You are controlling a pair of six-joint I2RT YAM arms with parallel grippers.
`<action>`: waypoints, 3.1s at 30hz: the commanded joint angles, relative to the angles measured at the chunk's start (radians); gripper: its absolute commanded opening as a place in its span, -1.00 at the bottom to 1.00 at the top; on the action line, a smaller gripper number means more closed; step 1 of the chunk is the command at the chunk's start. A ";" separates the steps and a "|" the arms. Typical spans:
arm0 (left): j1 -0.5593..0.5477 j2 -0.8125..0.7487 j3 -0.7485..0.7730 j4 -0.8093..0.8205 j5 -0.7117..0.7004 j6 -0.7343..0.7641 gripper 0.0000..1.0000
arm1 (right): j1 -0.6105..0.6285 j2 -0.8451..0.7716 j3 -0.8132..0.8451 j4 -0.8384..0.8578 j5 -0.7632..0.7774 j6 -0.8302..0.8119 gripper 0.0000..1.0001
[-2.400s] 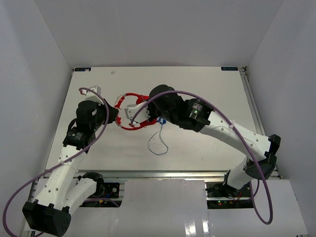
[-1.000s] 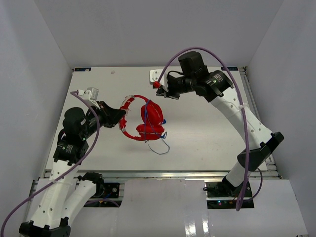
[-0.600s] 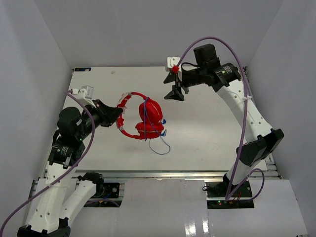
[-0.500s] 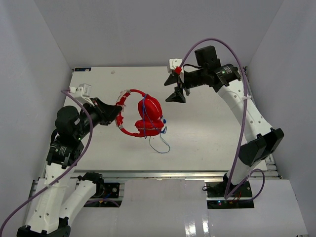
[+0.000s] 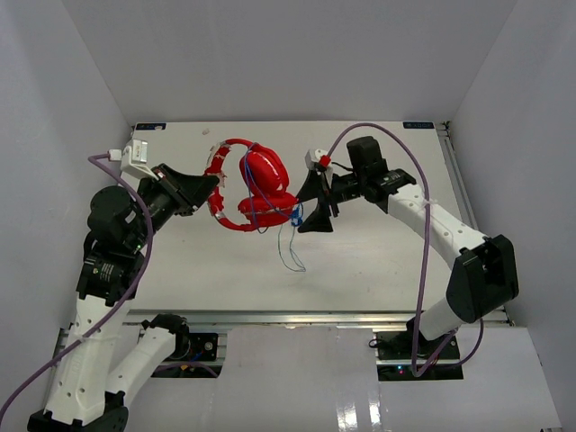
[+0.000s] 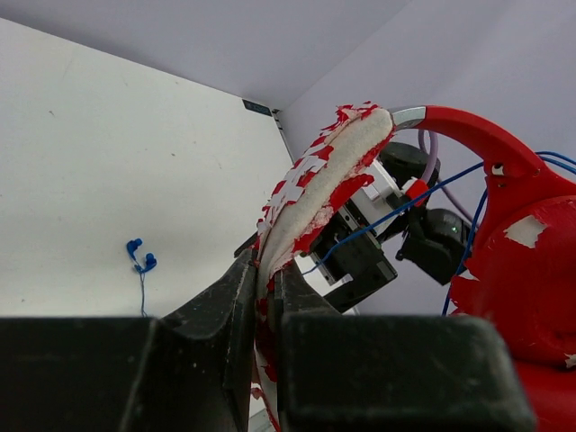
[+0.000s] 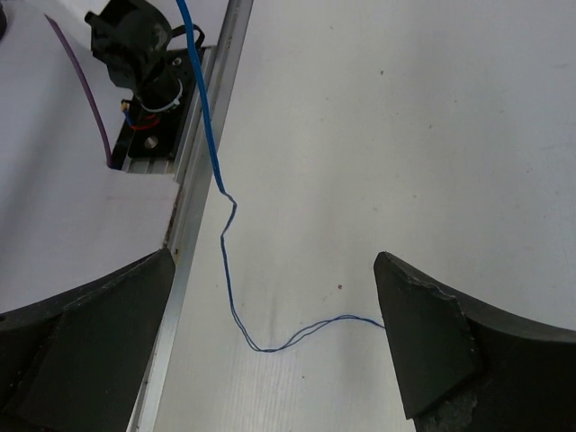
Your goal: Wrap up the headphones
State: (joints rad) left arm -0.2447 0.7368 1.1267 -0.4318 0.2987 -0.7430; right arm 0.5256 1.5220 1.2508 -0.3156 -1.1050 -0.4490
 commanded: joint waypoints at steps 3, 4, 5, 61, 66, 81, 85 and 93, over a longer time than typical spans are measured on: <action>-0.002 0.017 0.063 0.088 -0.028 -0.097 -1.00 | 0.047 -0.001 -0.115 0.624 -0.027 0.442 0.97; -0.002 0.019 0.070 0.088 -0.029 -0.101 -1.00 | 0.064 -0.002 -0.140 0.647 -0.027 0.475 0.96; -0.002 0.022 0.076 0.087 -0.032 -0.105 -1.00 | 0.082 -0.005 -0.165 0.680 -0.030 0.487 0.96; -0.003 0.117 -0.031 0.186 -0.622 -0.240 -1.00 | 0.313 -0.121 0.051 -0.355 0.693 -0.531 -0.85; -0.002 0.184 -0.058 0.198 -0.617 -0.201 -1.00 | 0.408 -0.165 0.256 -0.464 0.917 -0.717 -0.85; -0.004 0.126 -0.312 0.222 -0.433 -0.048 -1.00 | 0.640 -0.110 0.512 -0.373 1.399 -0.840 -0.85; -0.008 0.076 -0.362 0.198 -0.372 -0.003 -1.00 | 0.662 -0.047 0.575 -0.343 1.441 -0.839 -0.85; -0.008 0.013 -0.390 0.145 -0.342 0.066 -1.00 | 0.733 0.048 0.691 -0.391 1.463 -0.830 -0.85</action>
State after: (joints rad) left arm -0.2505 0.8104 0.7397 -0.3300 -0.0867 -0.7044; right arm 1.2080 1.5472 1.8840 -0.7088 0.3043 -1.2637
